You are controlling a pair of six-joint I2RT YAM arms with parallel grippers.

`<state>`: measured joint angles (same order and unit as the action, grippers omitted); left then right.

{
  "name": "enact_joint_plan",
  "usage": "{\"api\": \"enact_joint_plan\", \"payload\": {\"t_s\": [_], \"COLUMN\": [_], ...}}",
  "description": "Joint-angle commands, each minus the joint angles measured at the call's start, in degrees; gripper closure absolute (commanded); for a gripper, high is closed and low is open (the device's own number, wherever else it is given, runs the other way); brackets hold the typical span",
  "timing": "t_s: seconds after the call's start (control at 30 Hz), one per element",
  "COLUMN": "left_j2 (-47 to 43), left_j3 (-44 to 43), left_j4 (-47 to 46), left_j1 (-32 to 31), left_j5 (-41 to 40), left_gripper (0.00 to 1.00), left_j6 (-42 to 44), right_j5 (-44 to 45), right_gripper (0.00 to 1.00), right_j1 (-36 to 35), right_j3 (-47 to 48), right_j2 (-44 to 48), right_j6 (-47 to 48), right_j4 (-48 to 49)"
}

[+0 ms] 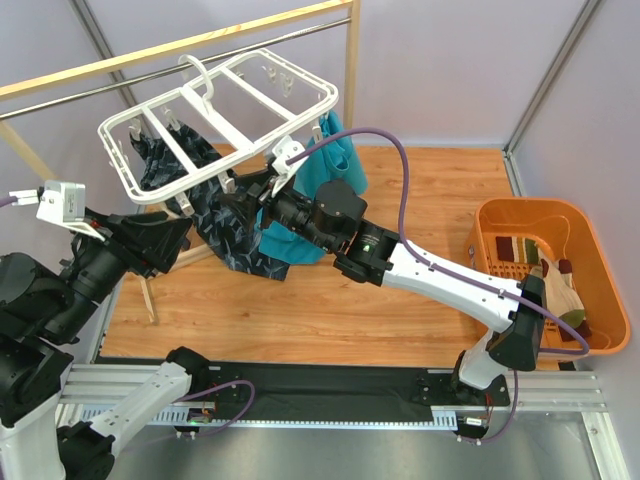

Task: Clip the socks to the hanger
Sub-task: Open the clamp at the hanger.

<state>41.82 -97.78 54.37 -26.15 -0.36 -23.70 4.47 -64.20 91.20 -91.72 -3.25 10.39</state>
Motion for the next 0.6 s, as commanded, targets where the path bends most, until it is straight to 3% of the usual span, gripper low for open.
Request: {"api": "enact_joint_plan", "payload": {"t_s": [0.0, 0.33, 0.5, 0.57], "left_j2": [-0.43, -0.51, -0.69, -0.6], "left_j3": [0.57, 0.39, 0.4, 0.39], "left_j4": [-1.28, -1.2, -1.2, -1.72], "left_j1": [-0.04, -0.04, -0.04, -0.04], "left_j5": [1.06, 1.5, 4.04, 5.71], "left_gripper": [0.36, 0.36, 0.36, 0.37], "left_j6": [0.41, -0.02, -2.48, -5.02], "right_j5": [1.51, 3.18, 3.09, 3.09], "right_gripper": [0.51, 0.72, 1.0, 1.0], "right_j1": [-0.22, -0.22, -0.31, -0.22], "right_j3": [2.23, 2.23, 2.84, 3.28], "right_j2": [0.05, 0.14, 0.93, 1.37], "right_j6": [-0.71, -1.85, -3.17, -3.52], "right_j4": [3.14, 2.97, 0.77, -0.8]}}
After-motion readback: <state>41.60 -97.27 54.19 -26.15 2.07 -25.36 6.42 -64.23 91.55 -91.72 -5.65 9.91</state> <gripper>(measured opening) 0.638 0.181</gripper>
